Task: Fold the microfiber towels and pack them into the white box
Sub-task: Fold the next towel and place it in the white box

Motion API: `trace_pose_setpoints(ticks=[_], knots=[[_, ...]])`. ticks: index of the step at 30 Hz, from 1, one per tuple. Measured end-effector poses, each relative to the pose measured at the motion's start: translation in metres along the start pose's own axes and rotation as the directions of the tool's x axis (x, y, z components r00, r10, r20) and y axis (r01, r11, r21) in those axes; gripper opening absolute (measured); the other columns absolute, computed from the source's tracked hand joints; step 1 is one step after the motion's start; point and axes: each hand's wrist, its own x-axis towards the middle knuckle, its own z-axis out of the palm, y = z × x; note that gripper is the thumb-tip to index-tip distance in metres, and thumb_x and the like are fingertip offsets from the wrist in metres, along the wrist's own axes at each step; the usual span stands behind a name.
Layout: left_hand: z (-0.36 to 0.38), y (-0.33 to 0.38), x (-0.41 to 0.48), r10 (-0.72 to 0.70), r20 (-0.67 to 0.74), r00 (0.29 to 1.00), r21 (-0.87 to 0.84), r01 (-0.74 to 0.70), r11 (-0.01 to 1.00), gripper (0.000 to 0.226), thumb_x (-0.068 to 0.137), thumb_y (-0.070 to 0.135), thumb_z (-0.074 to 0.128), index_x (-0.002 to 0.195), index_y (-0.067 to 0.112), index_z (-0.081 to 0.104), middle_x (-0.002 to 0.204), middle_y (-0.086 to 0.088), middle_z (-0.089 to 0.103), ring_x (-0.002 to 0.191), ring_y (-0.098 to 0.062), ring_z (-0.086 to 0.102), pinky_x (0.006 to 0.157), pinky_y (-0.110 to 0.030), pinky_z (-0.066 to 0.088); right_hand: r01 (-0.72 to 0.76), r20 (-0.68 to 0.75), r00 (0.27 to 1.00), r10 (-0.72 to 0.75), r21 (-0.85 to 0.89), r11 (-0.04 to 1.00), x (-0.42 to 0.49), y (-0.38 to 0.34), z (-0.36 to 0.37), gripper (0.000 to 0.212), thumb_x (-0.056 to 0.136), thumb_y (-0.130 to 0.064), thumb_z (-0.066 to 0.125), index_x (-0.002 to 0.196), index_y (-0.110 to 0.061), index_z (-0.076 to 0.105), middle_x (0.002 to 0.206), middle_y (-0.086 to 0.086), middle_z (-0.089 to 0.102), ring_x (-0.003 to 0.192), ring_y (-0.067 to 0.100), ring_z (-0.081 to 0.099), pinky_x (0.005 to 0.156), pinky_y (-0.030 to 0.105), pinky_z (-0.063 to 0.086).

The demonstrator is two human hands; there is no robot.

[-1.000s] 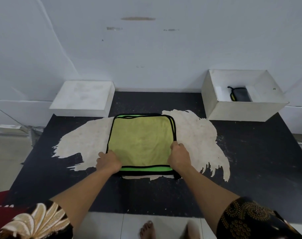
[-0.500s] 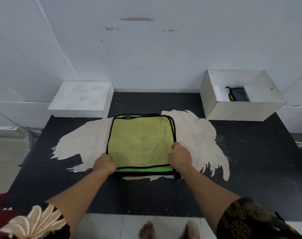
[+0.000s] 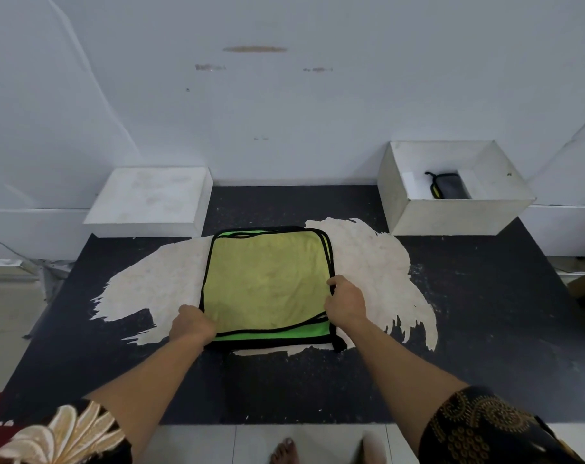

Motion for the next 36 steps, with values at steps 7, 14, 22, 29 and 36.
trace_pose_setpoints(ticks=[7,14,22,29,36], knots=[[0.003,-0.005,0.003,0.025,0.027,0.999,-0.084,-0.023,0.996,0.009,0.083,0.009,0.056,0.08,0.001,0.06,0.086,-0.015,0.064,0.074,-0.028,0.059,0.057,-0.029,0.046,-0.05,-0.023,0.998,0.056,0.208,0.977,0.002,-0.004,-0.008,0.038,0.087,0.004,0.051,0.118,-0.012,0.066,0.094,0.003,0.059,0.083,0.027,0.067,0.079,0.042,0.059],[-0.001,-0.005,0.001,0.078,-0.104,0.992,-0.282,-0.104,0.954,0.011,0.077,0.006,0.054,0.068,0.013,0.053,0.068,-0.007,0.056,0.067,-0.028,0.053,0.055,-0.03,0.035,-0.051,-0.028,0.998,0.059,0.246,0.968,0.006,-0.006,-0.012,0.035,0.087,0.003,0.053,0.116,-0.011,0.068,0.106,0.007,0.064,0.091,0.027,0.066,0.081,0.045,0.059],[-0.008,0.003,0.0,0.098,-0.089,0.991,-0.397,-0.125,0.909,0.023,0.087,0.007,0.047,0.095,0.02,0.064,0.089,0.0,0.058,0.083,-0.024,0.054,0.073,-0.028,0.044,-0.073,-0.055,0.995,0.084,0.18,0.981,0.006,-0.005,-0.013,0.006,0.086,-0.019,0.07,0.083,-0.022,0.067,0.086,-0.005,0.066,0.083,0.016,0.062,0.07,0.026,0.046],[-0.017,0.013,-0.001,0.06,-0.216,0.975,-0.403,-0.145,0.904,0.01,0.088,0.023,0.06,0.082,0.019,0.067,0.069,0.003,0.059,0.064,-0.017,0.051,0.06,-0.026,0.039,-0.115,-0.029,0.991,0.133,0.347,0.931,0.009,-0.01,-0.018,0.02,0.084,-0.003,0.061,0.095,-0.017,0.069,0.095,0.001,0.068,0.086,0.018,0.063,0.074,0.031,0.053],[-0.027,0.022,0.008,0.086,-0.231,0.969,-0.475,-0.19,0.86,0.023,0.089,0.014,0.059,0.109,0.018,0.069,0.111,-0.006,0.068,0.086,-0.022,0.059,0.076,-0.03,0.048,-0.366,0.231,0.93,0.285,0.654,0.663,0.017,-0.031,-0.036,0.028,0.09,0.004,0.05,0.112,0.0,0.068,0.101,0.017,0.065,0.087,0.03,0.063,0.082,0.046,0.058]])
